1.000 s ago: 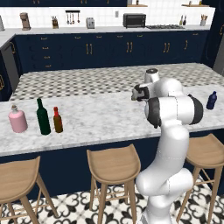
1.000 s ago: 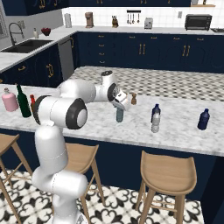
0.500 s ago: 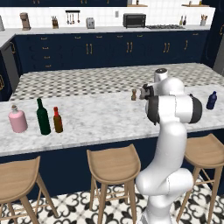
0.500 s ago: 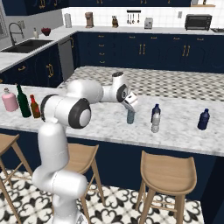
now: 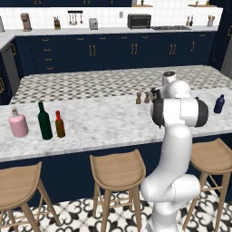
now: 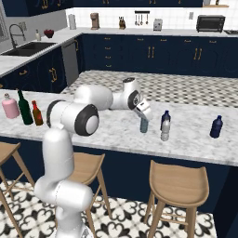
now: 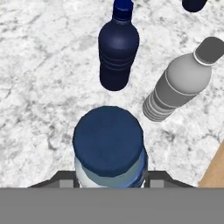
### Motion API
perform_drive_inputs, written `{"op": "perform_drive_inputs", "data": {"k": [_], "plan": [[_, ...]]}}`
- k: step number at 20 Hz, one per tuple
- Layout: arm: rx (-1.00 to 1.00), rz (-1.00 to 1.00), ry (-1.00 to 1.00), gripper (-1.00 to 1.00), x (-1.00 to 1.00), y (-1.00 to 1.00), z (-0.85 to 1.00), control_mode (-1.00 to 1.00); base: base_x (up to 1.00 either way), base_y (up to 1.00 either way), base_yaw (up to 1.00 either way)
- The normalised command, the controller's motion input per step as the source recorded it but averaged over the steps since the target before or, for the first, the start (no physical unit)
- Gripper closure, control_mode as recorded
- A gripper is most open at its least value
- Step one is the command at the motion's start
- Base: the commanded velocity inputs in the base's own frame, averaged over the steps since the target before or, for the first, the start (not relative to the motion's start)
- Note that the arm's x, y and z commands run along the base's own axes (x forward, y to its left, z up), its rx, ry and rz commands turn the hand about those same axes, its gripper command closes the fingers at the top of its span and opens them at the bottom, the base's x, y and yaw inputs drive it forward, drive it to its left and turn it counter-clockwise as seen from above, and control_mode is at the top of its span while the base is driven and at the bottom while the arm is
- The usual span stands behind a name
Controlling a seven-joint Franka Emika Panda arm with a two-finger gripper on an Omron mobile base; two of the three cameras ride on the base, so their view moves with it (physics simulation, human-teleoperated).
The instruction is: Move the plastic bottles in the middle to the plastics group, and the glass bottles in the middle to the glass group.
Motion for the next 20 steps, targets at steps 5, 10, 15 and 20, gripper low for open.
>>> {"op": "perform_drive_inputs", "data": {"k": [5,10,15,20], "plan": [[-0.04,-0.08,0.0,1.0,0.0,-0.16,-0.17,-1.0,0.0,0.0,0.0],[0.0,-0.08,0.0,1.0,0.02,-0.19,-0.04,-1.0,0.0,0.0,0.0],[0.0,-0.08,0.0,1.0,0.04,-0.23,0.0,-1.0,0.0,0.0,0.0],[0.0,-0.03,0.0,1.0,0.04,0.0,-0.25,-1.0,0.0,0.0,0.0]]}}
